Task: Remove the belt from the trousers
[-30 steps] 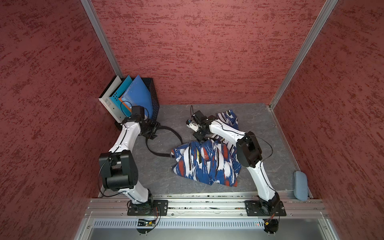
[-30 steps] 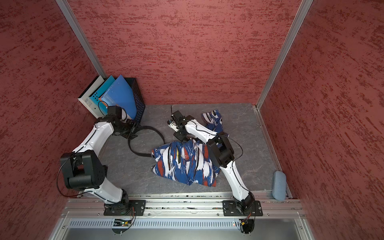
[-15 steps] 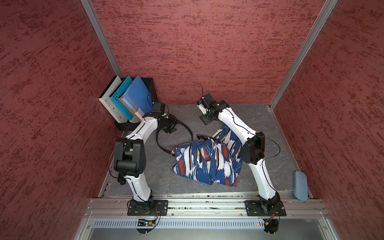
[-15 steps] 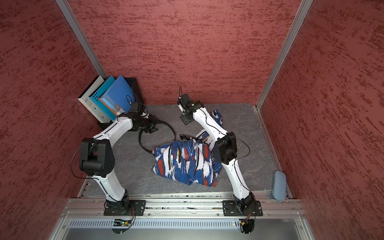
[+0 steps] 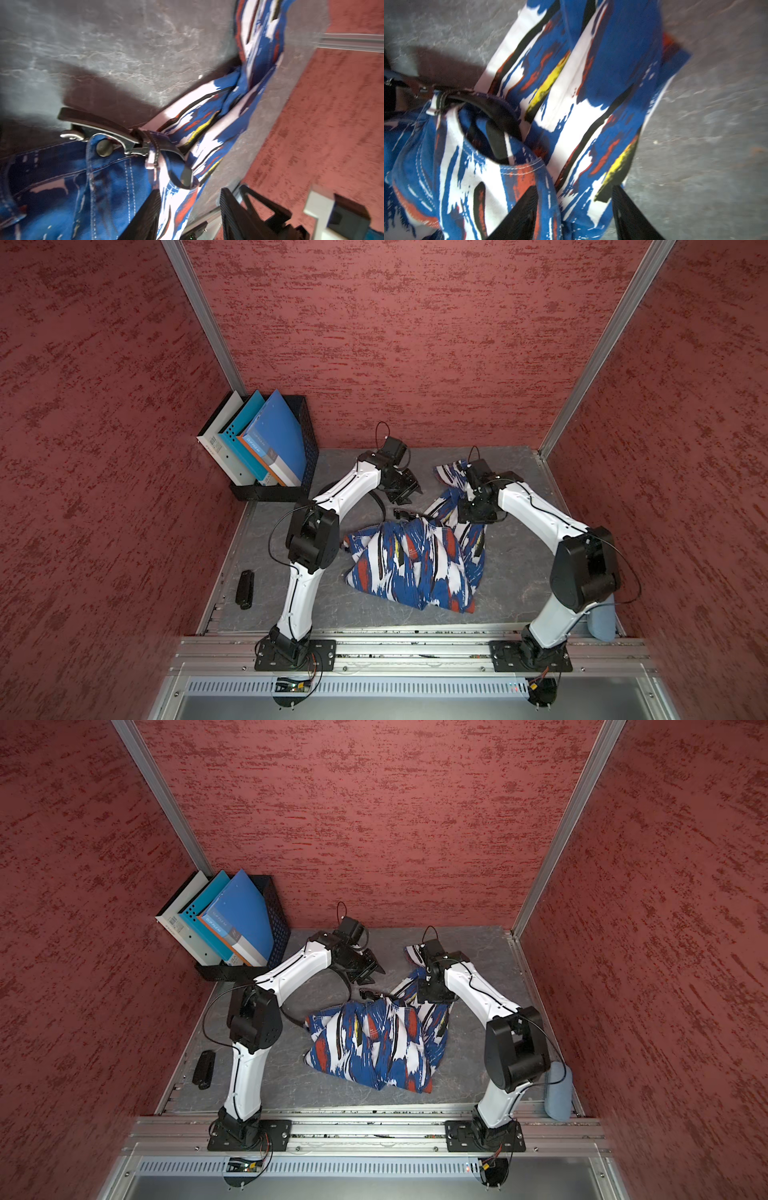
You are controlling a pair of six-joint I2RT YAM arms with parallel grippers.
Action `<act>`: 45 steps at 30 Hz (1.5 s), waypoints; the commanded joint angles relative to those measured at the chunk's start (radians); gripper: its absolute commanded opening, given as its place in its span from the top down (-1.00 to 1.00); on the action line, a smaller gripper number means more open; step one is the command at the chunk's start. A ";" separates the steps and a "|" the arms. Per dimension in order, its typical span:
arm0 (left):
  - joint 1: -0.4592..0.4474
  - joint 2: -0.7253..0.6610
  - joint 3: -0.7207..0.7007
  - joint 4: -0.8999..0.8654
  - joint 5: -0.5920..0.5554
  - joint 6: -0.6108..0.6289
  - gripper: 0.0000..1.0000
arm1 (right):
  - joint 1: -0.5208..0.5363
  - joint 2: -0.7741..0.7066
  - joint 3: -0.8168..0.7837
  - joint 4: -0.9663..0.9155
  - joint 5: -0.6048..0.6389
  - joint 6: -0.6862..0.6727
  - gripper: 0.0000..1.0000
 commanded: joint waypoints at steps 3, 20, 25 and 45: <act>0.029 0.019 0.017 -0.123 -0.075 0.019 0.00 | 0.007 -0.019 -0.086 0.210 -0.193 0.056 -0.19; 0.014 0.036 0.014 -0.157 -0.079 -0.079 -0.06 | 0.008 0.142 -0.176 0.362 -0.215 0.001 1.00; -0.007 0.021 -0.087 -0.089 -0.094 -0.219 -0.05 | 0.008 0.137 -0.168 0.344 -0.203 -0.013 1.00; -0.036 0.167 0.022 -0.120 -0.215 -0.291 0.05 | 0.007 0.093 -0.164 0.301 -0.204 -0.048 1.00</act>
